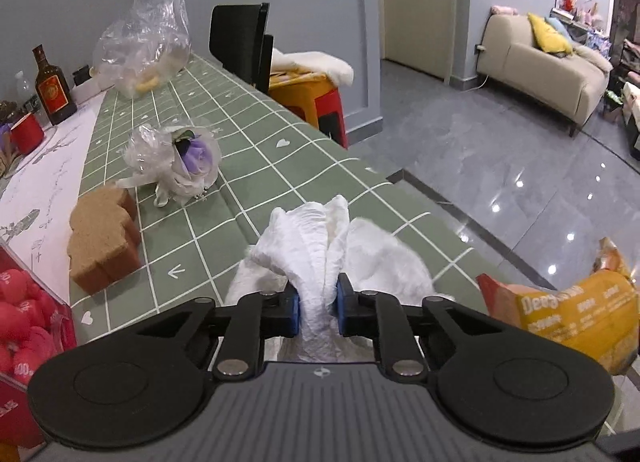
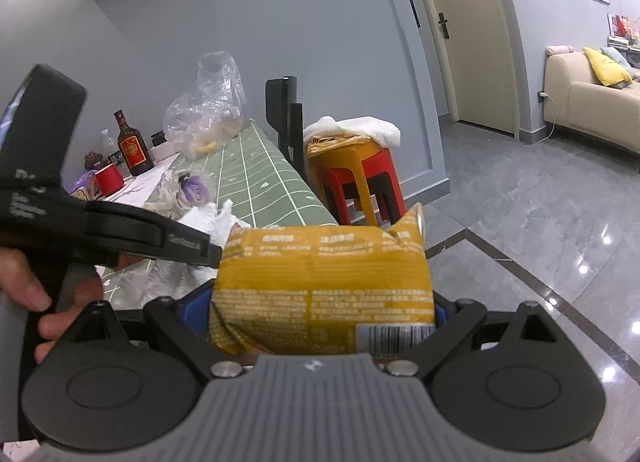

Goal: Organize soft objects
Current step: 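Lift and carry the white towel and snack package over the orange box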

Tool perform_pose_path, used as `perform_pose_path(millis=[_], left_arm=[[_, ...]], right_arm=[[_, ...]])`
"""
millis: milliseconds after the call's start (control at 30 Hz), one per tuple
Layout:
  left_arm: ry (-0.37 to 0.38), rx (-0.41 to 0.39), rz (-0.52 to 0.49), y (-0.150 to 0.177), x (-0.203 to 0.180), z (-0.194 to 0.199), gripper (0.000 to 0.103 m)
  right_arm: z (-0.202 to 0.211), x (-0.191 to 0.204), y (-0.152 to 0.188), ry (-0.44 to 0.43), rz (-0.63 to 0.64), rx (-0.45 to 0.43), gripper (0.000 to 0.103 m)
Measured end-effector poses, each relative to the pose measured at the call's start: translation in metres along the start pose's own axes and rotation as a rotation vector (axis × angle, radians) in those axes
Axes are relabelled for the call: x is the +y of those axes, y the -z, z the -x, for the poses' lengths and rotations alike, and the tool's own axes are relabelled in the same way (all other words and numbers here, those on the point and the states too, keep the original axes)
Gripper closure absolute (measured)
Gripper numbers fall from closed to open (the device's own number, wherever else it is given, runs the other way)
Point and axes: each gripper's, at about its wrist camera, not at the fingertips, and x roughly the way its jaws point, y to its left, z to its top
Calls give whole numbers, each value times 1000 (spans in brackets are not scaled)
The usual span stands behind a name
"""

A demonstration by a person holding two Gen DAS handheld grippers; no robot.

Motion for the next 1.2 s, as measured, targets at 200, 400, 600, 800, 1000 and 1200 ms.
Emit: perform_pose_path(millis=[200, 400, 600, 800, 1000, 1200], left_arm=[[3, -48, 16, 1, 3, 26, 85], [-6, -160, -13, -1, 3, 71, 84], [-29, -274, -25, -9, 11, 120, 84], [-63, -384, 5, -13, 36, 162, 84], [-131, -505, 5, -6, 63, 198, 84], [-217, -558, 61, 2, 97, 216, 84]], right_arm=[[18, 3, -1, 11, -27, -34, 9], [38, 7, -1, 7, -31, -65, 9], [61, 15, -2, 4, -7, -105, 9], [74, 25, -5, -21, -26, -138, 9], [83, 39, -29, -76, -10, -186, 9], [91, 74, -78, -162, 71, -261, 9]])
